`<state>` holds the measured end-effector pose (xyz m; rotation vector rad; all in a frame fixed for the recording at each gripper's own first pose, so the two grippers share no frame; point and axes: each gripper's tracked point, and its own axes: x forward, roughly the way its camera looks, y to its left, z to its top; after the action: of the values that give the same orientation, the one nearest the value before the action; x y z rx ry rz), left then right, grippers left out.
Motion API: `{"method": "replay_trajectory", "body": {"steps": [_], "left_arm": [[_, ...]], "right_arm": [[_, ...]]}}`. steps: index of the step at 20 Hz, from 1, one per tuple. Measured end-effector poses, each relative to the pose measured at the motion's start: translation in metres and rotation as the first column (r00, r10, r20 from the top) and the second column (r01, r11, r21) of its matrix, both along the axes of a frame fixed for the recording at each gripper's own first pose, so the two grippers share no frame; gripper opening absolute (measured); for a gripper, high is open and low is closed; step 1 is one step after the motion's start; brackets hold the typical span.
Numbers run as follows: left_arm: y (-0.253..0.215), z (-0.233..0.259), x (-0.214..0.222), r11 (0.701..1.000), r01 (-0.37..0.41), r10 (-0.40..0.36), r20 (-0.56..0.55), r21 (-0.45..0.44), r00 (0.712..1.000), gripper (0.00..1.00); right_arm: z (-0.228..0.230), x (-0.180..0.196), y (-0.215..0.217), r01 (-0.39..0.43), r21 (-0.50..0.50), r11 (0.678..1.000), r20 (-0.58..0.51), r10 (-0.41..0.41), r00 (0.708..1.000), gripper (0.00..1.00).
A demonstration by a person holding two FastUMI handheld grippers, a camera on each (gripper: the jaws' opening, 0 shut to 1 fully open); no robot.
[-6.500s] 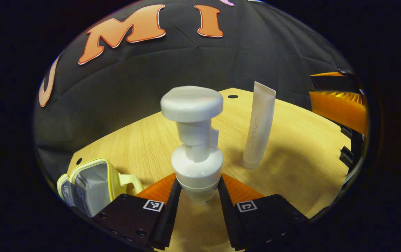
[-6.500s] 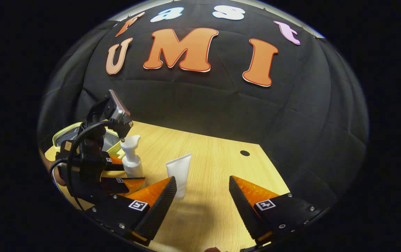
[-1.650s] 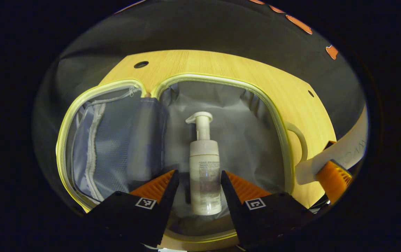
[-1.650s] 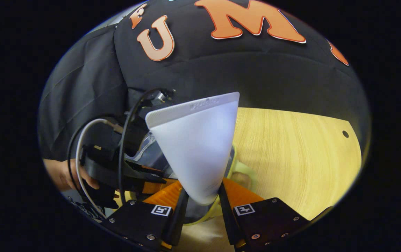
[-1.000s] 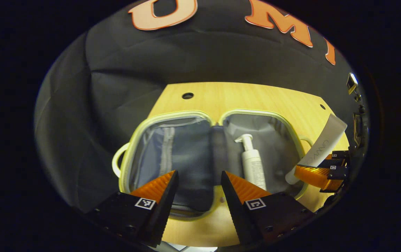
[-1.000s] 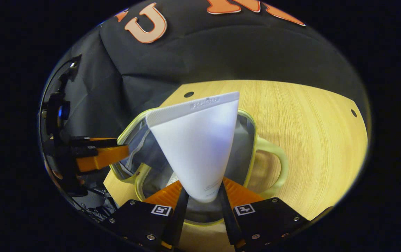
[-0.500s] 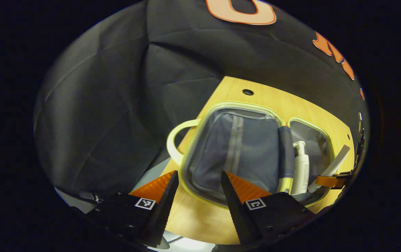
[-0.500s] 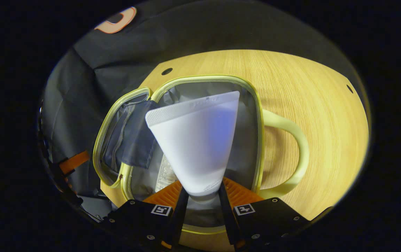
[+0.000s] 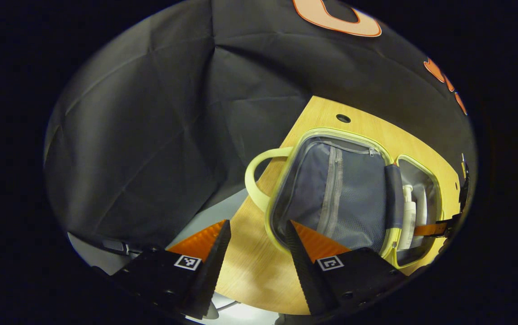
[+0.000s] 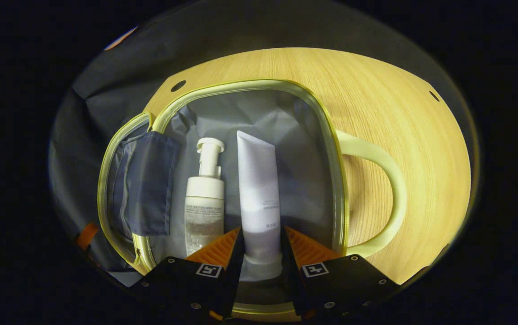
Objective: First open the suitcase, pack the skin care products into it, and then close the suitcase.
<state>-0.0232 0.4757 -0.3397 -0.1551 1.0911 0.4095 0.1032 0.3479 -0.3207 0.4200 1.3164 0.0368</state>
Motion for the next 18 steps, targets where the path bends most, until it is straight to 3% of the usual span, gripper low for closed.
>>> {"method": "replay_trajectory", "body": {"steps": [9,14,15,18], "left_arm": [[0.032,-0.017,0.012,0.999,-0.016,0.016,-0.004,0.029,1.000,0.78],[0.045,-0.032,0.026,0.990,-0.122,0.127,0.070,-0.076,0.989,0.78],[0.049,-0.036,0.030,0.987,-0.129,0.136,0.076,-0.092,0.988,0.78],[0.050,-0.048,0.041,0.976,-0.145,0.162,0.094,-0.166,0.982,0.78]], "right_arm": [[0.017,-0.008,0.002,0.087,0.068,0.994,-0.011,-0.086,0.996,0.60],[0.050,0.000,-0.019,0.123,0.082,0.989,0.125,-0.132,0.983,0.67],[0.056,0.001,-0.026,0.134,0.074,0.988,0.152,-0.144,0.978,0.78],[0.079,0.005,-0.045,0.168,0.059,0.984,0.250,-0.177,0.952,0.86]]}}
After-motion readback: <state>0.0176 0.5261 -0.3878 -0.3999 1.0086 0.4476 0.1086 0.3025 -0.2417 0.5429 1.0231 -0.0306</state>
